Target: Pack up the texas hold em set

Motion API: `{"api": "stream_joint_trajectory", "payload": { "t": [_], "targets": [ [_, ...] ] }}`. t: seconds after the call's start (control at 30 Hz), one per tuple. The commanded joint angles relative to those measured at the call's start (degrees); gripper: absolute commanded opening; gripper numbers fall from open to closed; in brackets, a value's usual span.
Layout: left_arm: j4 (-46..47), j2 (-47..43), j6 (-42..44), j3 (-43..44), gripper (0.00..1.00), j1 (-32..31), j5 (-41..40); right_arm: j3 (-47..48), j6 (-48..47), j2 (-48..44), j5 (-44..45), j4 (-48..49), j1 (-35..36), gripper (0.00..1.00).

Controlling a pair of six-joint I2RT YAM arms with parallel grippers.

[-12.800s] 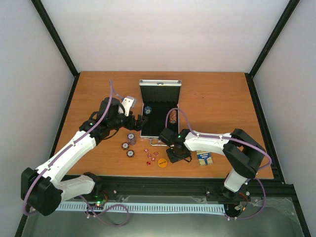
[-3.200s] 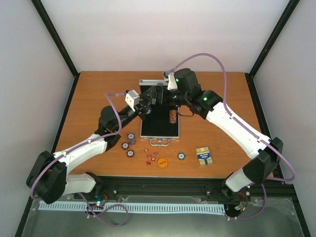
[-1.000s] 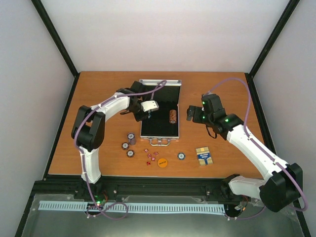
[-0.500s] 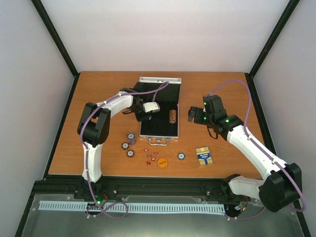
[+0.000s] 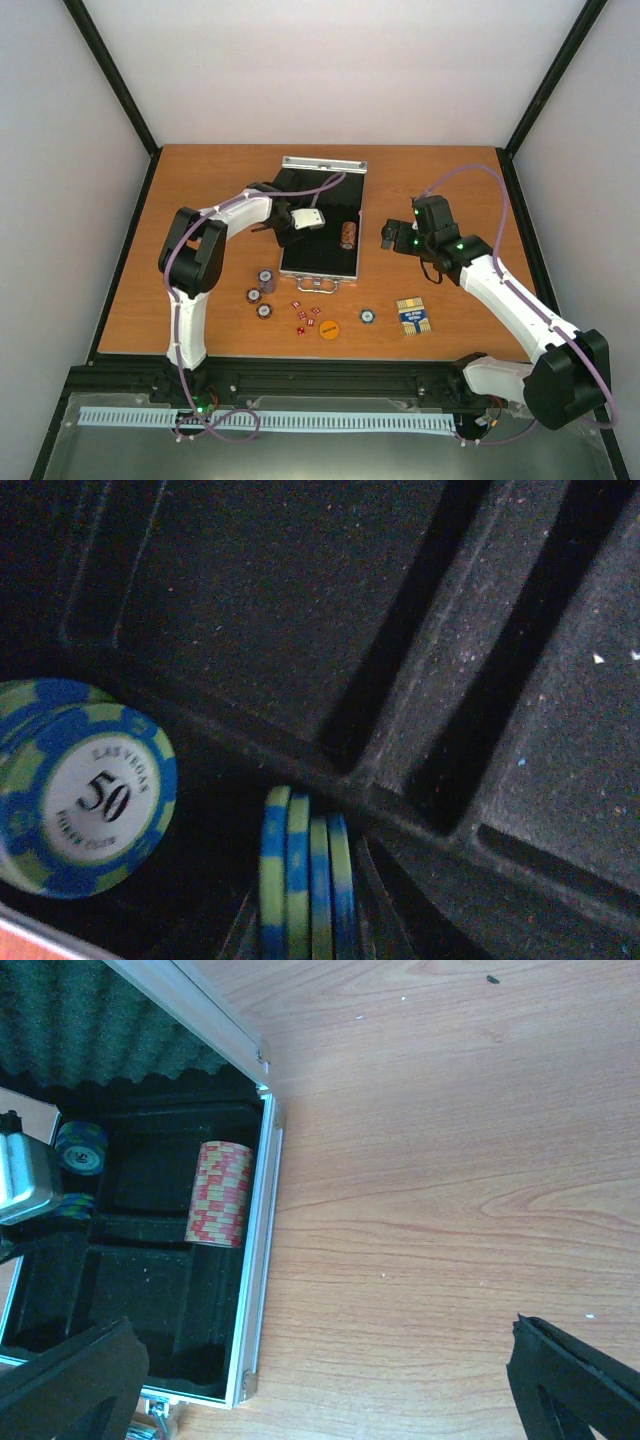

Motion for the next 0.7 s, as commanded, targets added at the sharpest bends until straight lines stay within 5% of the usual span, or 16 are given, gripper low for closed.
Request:
{"api": "stream_joint_trajectory", "payload": {
  "t": [0.0, 0.67],
  "targets": [
    [3.6, 0.0, 1.8, -2.1, 0.25, -0.5, -4.4, -0.8, -0.7, -0.3, -0.4, 1.1, -0.7, 1.0],
    [11.4, -7.0, 1.7, -6.1, 0.51, -1.9, -9.8, -2.4, -1.4, -0.3, -2.3, 1.5, -0.9, 1.0]
  ]
}}
